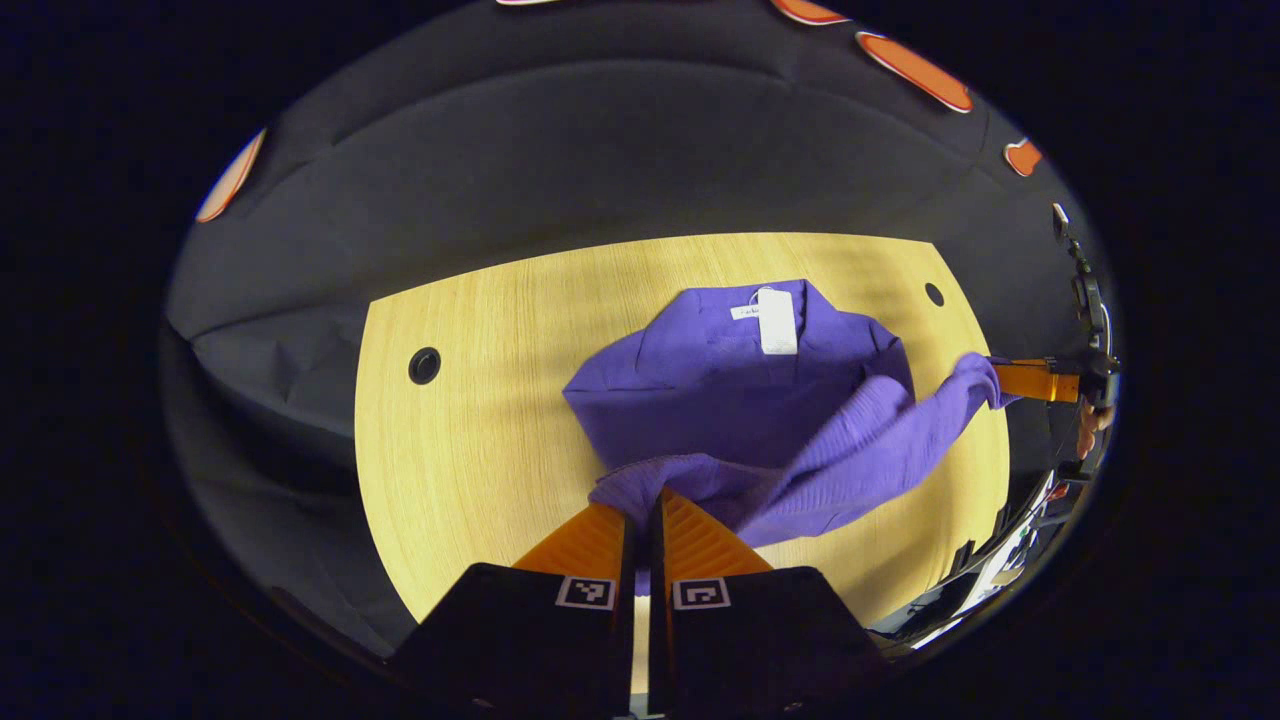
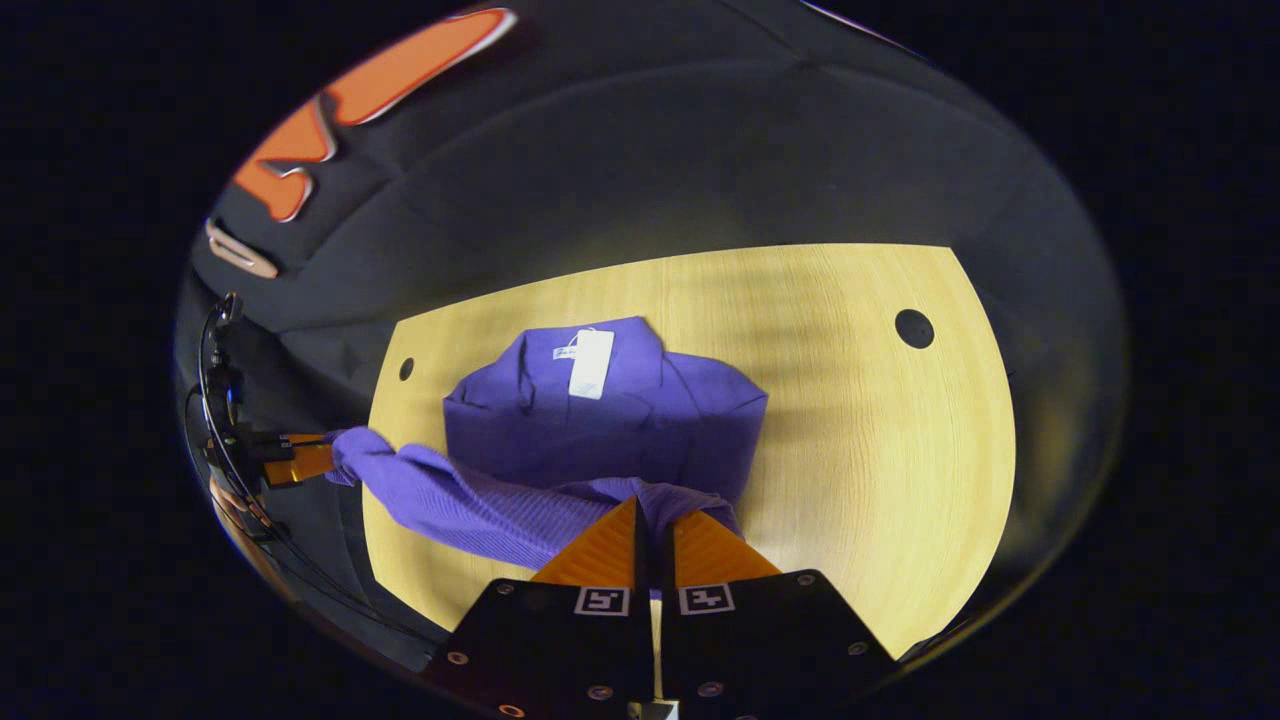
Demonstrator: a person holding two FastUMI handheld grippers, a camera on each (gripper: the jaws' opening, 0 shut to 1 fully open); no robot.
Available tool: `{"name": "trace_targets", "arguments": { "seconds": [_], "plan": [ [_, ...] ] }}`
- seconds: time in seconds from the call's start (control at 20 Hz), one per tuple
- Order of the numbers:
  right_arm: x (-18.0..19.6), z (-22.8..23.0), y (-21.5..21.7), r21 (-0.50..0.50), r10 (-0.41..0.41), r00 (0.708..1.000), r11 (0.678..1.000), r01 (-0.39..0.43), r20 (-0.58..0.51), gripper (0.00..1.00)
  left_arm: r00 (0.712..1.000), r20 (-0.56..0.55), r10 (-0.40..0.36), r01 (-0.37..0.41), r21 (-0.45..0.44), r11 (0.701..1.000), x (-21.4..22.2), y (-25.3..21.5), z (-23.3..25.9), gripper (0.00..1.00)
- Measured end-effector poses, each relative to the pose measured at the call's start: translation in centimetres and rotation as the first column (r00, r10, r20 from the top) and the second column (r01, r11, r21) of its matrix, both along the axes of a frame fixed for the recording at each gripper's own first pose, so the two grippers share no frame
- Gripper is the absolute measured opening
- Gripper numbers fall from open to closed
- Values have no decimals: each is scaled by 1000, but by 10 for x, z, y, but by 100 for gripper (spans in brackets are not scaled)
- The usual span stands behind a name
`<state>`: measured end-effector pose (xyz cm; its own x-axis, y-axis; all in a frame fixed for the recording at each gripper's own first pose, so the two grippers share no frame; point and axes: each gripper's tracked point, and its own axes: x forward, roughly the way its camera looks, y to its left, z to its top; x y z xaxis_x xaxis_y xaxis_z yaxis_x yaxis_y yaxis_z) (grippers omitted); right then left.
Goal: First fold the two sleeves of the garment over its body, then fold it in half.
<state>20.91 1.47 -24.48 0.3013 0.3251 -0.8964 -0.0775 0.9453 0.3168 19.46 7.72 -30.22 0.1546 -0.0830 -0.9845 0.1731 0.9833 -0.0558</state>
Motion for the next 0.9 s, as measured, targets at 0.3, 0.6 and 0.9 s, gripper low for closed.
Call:
{"name": "trace_targets", "arguments": {
  "seconds": [0.3,0.6,0.9],
  "plan": [
    [53,-24,5,33,-14,999,999,16,-46,4,999,-9,-38,39,72,997,42,9,-35,7],
    [109,-31,-2,66,-153,988,986,153,0,17,977,212,-38,-4,194,981,100,26,-41,27],
    [114,-6,-42,13,-177,970,984,178,168,67,903,427,35,-146,230,962,117,35,-25,55]
  ]
}}
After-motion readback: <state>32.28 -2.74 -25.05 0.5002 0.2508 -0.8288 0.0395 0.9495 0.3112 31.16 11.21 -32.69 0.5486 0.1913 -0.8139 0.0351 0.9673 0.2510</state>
